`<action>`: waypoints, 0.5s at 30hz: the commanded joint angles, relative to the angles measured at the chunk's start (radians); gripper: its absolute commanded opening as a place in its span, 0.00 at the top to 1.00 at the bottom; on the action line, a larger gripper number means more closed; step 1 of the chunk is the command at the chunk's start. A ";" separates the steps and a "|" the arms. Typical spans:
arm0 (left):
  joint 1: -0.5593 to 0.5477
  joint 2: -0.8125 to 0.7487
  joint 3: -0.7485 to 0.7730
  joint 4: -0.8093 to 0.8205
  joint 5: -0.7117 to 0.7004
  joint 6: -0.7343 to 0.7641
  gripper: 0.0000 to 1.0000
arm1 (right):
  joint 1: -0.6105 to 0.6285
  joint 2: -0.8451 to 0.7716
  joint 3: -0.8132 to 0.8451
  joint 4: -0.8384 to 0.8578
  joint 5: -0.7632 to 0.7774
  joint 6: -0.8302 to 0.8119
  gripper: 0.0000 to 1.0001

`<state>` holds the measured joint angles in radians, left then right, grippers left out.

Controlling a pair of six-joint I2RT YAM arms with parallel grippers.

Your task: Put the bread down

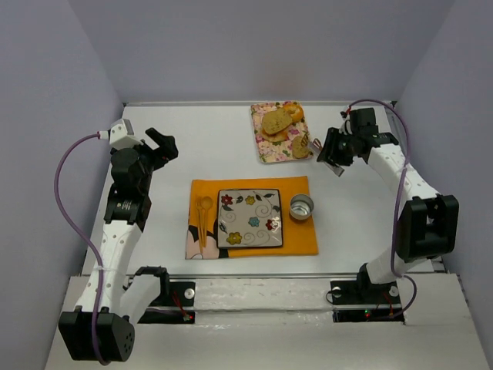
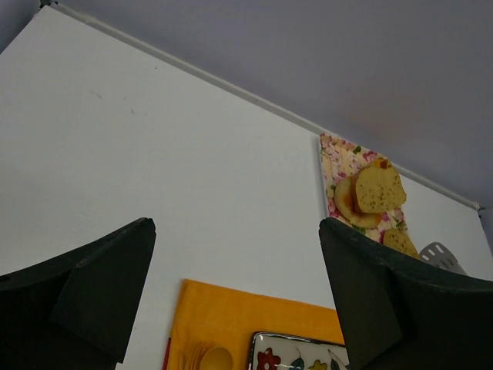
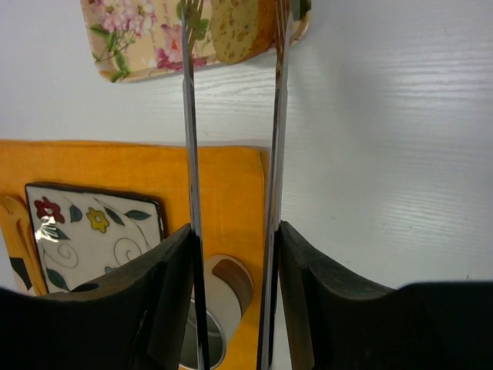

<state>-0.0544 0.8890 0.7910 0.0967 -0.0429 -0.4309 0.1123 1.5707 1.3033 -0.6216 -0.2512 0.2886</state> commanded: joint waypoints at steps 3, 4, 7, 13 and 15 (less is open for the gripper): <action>0.004 0.010 -0.006 0.034 -0.011 -0.005 0.01 | 0.006 0.031 0.060 -0.006 0.032 0.000 0.49; 0.004 0.011 -0.006 0.034 -0.012 -0.005 0.01 | 0.006 0.034 0.060 -0.006 0.033 -0.005 0.49; 0.004 0.021 -0.004 0.035 -0.012 -0.006 0.01 | 0.006 0.060 0.065 -0.004 0.006 -0.017 0.49; 0.004 0.031 -0.003 0.035 -0.014 -0.005 0.01 | 0.026 0.115 0.090 0.000 -0.022 -0.035 0.50; 0.004 0.031 -0.003 0.035 -0.015 -0.005 0.01 | 0.026 0.141 0.096 0.008 -0.020 -0.031 0.54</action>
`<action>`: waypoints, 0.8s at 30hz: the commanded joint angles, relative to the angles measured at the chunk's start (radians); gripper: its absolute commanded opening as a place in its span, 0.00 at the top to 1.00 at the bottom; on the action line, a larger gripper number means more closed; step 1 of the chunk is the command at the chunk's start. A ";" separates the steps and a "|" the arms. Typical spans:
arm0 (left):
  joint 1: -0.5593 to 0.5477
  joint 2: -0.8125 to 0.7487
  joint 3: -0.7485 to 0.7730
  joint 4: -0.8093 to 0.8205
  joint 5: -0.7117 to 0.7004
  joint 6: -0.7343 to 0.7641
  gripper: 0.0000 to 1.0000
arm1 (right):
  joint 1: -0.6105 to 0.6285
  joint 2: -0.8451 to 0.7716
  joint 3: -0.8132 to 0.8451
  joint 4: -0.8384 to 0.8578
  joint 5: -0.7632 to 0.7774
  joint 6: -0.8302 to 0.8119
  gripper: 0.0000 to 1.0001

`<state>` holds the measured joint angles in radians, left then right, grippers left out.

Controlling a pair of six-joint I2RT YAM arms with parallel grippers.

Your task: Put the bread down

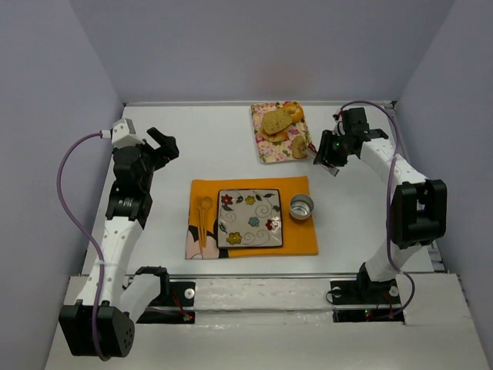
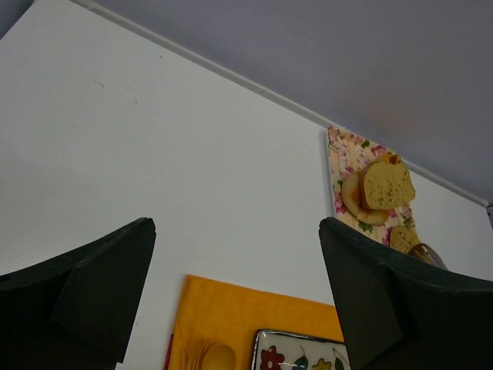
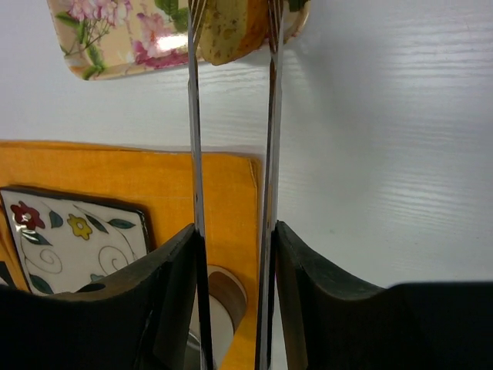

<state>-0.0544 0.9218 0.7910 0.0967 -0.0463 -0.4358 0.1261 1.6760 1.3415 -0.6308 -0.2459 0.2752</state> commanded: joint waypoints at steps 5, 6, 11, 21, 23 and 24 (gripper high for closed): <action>0.004 0.000 -0.001 0.034 -0.013 -0.001 0.01 | 0.012 0.027 0.059 0.052 -0.016 -0.014 0.72; 0.004 0.000 -0.001 0.035 -0.013 -0.003 0.01 | 0.012 0.007 0.061 0.055 -0.018 -0.017 0.78; 0.004 0.005 -0.003 0.038 0.000 -0.004 0.01 | 0.039 -0.097 0.047 0.056 -0.067 -0.050 0.80; 0.004 0.008 0.004 0.035 0.005 -0.004 0.01 | 0.315 -0.321 -0.113 -0.023 -0.127 -0.041 0.78; 0.004 0.008 0.004 0.035 0.006 -0.006 0.01 | 0.363 -0.340 -0.148 -0.059 -0.112 -0.037 0.78; 0.004 0.008 0.001 0.035 0.008 -0.009 0.01 | 0.412 -0.354 -0.160 -0.069 -0.113 -0.031 0.78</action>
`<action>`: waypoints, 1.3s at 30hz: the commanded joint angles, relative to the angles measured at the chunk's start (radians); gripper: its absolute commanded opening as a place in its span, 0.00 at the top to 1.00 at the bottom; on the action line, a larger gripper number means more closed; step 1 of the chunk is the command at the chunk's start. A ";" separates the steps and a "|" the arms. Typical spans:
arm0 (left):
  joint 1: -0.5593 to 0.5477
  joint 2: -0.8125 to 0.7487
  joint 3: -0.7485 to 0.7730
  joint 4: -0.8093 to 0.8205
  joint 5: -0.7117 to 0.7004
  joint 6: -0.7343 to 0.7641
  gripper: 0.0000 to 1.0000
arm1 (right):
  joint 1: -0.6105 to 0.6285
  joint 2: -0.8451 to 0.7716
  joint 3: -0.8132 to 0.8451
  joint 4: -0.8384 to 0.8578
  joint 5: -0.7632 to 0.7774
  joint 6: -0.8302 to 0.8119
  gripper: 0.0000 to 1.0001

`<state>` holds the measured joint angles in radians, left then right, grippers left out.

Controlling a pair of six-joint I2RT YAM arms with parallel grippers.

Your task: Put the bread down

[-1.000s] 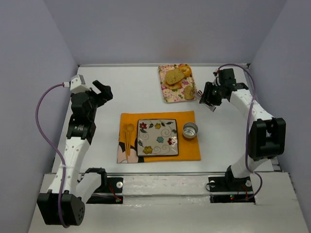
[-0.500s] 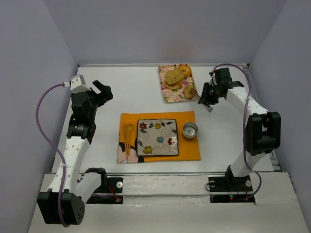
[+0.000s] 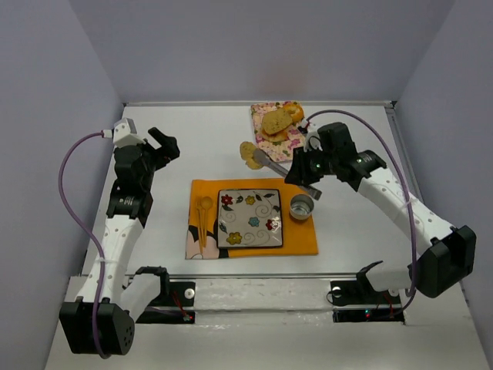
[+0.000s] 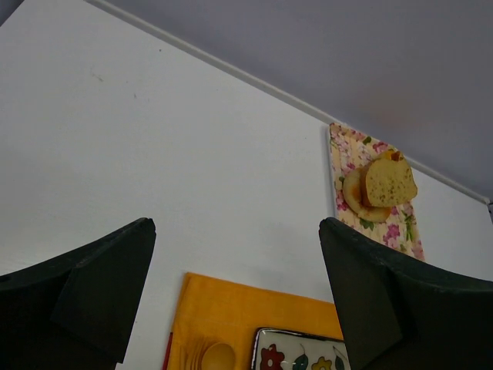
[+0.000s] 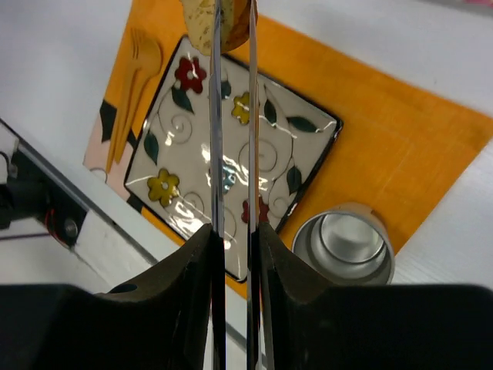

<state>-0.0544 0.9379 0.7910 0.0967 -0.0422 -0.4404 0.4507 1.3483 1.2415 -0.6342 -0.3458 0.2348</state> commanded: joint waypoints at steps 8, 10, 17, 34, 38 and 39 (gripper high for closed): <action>0.004 -0.013 -0.001 0.037 0.010 -0.006 0.01 | 0.227 -0.038 -0.132 -0.165 0.027 0.057 0.73; 0.004 -0.017 -0.003 0.035 0.010 -0.006 0.01 | 0.252 -0.049 -0.143 -0.165 0.016 0.058 0.71; 0.004 -0.030 -0.004 0.034 0.010 -0.006 0.01 | 0.252 -0.057 -0.151 -0.165 0.013 0.052 0.44; 0.004 -0.031 0.001 0.029 0.004 -0.003 0.01 | 0.243 -0.028 0.128 -0.183 0.198 0.072 0.57; 0.004 -0.031 0.001 0.029 0.002 0.000 0.01 | 0.189 -0.006 0.193 -0.208 0.339 0.080 0.56; 0.004 -0.031 0.001 0.029 0.001 0.000 0.01 | 0.142 -0.006 0.200 -0.205 0.376 0.104 0.57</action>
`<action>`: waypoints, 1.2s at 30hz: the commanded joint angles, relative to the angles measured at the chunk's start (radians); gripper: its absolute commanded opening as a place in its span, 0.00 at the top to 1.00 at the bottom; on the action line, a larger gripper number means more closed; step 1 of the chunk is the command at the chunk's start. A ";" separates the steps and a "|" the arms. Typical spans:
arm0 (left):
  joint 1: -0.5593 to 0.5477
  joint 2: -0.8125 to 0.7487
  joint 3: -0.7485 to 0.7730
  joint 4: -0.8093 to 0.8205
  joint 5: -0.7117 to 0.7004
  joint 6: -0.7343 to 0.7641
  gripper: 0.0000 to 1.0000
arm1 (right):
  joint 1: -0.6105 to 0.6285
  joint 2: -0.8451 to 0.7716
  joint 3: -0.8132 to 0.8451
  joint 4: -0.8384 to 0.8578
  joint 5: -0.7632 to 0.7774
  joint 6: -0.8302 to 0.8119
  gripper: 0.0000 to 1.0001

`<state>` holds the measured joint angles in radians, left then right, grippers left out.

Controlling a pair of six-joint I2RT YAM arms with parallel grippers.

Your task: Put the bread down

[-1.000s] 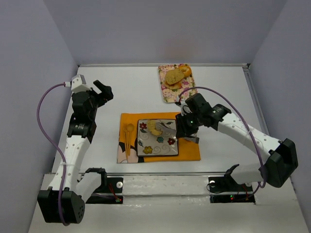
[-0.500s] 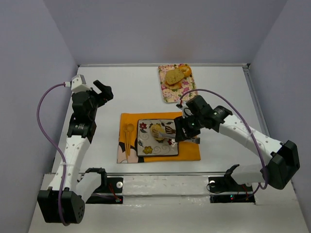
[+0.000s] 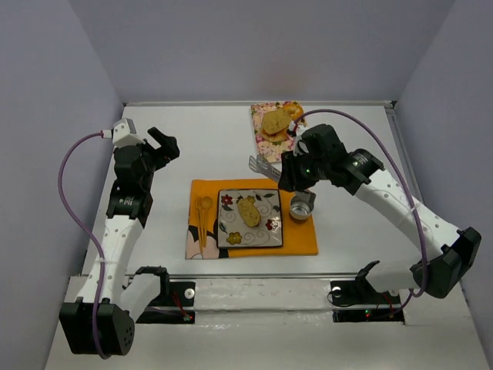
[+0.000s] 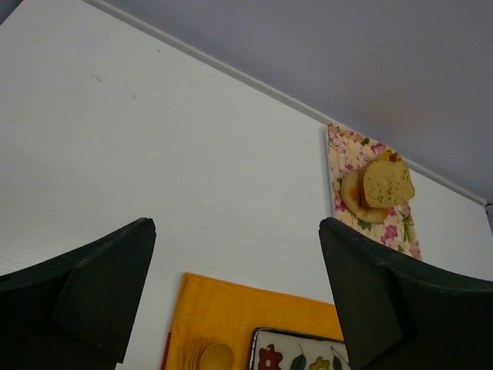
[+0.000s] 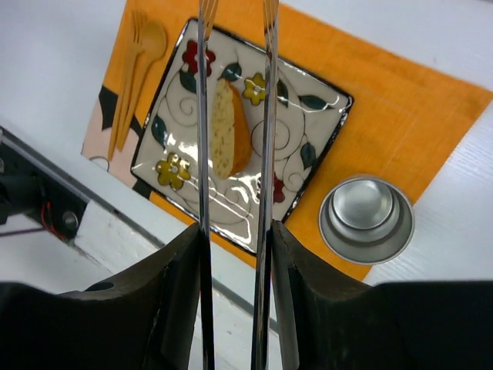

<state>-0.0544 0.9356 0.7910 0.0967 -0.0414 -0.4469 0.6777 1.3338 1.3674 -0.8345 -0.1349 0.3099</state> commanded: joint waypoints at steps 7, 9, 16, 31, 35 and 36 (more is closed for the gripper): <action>0.004 -0.031 -0.001 0.028 -0.006 0.007 0.01 | -0.348 0.044 -0.007 0.110 0.350 0.093 0.57; 0.004 -0.029 -0.001 0.026 -0.012 0.007 0.01 | -0.426 0.074 -0.043 0.175 0.399 0.090 0.56; 0.004 -0.027 0.001 0.023 -0.023 0.008 0.01 | -0.598 0.300 -0.071 0.296 0.419 0.051 0.54; 0.004 -0.024 0.001 0.020 -0.022 0.007 0.01 | -0.641 0.417 -0.136 0.295 0.409 0.098 0.00; 0.004 -0.029 0.001 0.020 -0.015 0.005 0.01 | -0.641 0.331 -0.126 0.246 0.437 0.112 0.00; 0.004 -0.031 0.002 0.020 -0.015 0.005 0.01 | -0.641 0.309 -0.122 0.238 0.451 0.110 0.00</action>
<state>-0.0544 0.9318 0.7910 0.0917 -0.0570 -0.4469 0.0452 1.7702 1.2282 -0.5858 0.2634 0.4007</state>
